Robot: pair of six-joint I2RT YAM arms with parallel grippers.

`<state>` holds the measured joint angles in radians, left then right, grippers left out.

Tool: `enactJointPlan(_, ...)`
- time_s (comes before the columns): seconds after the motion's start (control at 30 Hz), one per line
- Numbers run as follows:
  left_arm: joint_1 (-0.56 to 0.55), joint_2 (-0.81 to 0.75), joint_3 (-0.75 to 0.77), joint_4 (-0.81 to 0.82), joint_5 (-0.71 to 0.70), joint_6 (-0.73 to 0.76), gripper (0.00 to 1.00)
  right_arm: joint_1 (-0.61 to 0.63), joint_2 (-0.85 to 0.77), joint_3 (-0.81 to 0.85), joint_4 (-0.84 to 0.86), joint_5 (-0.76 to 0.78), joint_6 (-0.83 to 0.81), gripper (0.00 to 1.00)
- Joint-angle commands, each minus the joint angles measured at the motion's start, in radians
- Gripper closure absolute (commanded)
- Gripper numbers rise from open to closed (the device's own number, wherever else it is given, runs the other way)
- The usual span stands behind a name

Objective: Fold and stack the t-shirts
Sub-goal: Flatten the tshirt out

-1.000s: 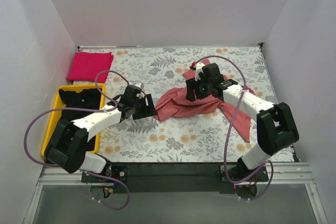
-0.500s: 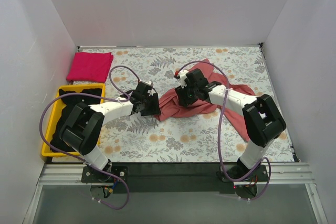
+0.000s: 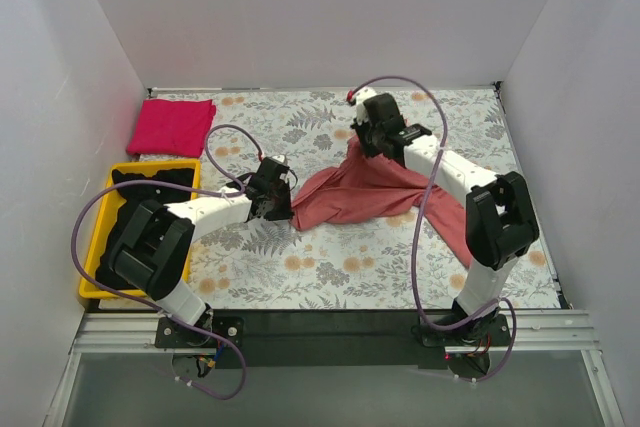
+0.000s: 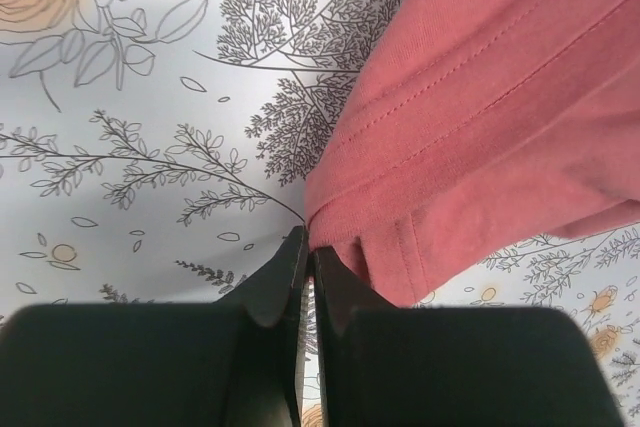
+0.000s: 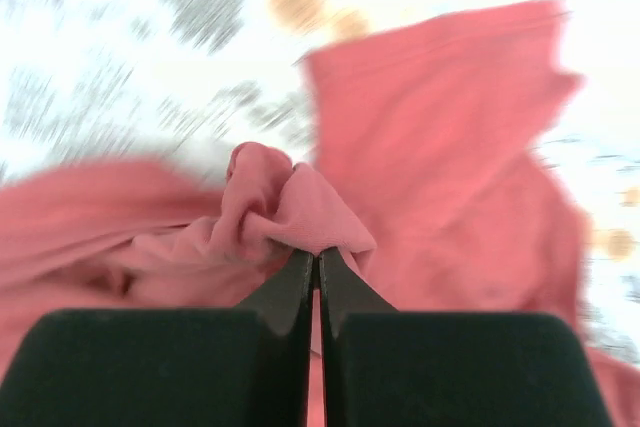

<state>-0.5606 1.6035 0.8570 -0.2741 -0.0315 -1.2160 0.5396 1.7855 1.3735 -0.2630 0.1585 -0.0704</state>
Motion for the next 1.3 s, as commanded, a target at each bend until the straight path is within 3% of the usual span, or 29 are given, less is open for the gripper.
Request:
enactJointPlan(0.0, -0.004, -0.06, -0.013, -0.028, -0.07, 0.019, 1.0, -0.098, 0.029, 0.165, 0.042, 0.142, 0.041, 0.99)
enactJointPlan(0.07, -0.004, -0.05, -0.016, -0.028, -0.067, 0.015, 1.0, -0.142, 0.07, 0.275, 0.039, 0.144, 0.061, 0.98)
enactJointPlan(0.13, -0.004, -0.04, -0.01, -0.034, -0.071, 0.015, 1.0, -0.173, 0.146, 0.353, 0.015, 0.124, 0.061, 0.9)
enactJointPlan(0.17, -0.004, -0.04, -0.007, -0.037, -0.08, 0.016, 1.0, -0.176, 0.169, 0.439, -0.011, 0.113, 0.06, 0.79)
enactJointPlan(0.2, -0.002, -0.04, -0.004, -0.042, -0.087, 0.018, 1.0, -0.179, 0.199, 0.473, -0.065, 0.102, 0.055, 0.54)
enactJointPlan(0.23, -0.002, -0.045, 0.004, -0.048, -0.102, 0.022, 1.0, -0.175, 0.198, 0.504, -0.087, 0.054, 0.044, 0.44)
enactJointPlan(0.3, 0.001, -0.048, 0.008, -0.054, -0.114, 0.026, 1.0, -0.171, 0.166, 0.468, -0.107, -0.015, 0.032, 0.36)
enactJointPlan(0.43, 0.017, -0.036, 0.023, -0.063, -0.119, 0.036, 1.0, -0.133, 0.043, 0.258, -0.087, -0.262, -0.041, 0.36)
enactJointPlan(0.47, 0.022, -0.03, 0.03, -0.068, -0.12, 0.041, 1.0, -0.124, 0.023, 0.207, -0.081, -0.386, -0.09, 0.36)
enactJointPlan(0.6, 0.062, -0.008, 0.06, -0.094, -0.133, 0.059, 1.0, -0.084, 0.008, 0.066, -0.081, -0.559, -0.176, 0.37)
enactJointPlan(0.77, 0.093, -0.013, 0.06, -0.106, -0.143, 0.076, 1.0, -0.032, 0.075, 0.093, -0.113, -0.706, -0.227, 0.39)
enactJointPlan(1.27, 0.11, 0.004, 0.048, -0.097, -0.12, 0.082, 1.0, 0.082, 0.399, 0.326, -0.111, -0.815, -0.212, 0.45)
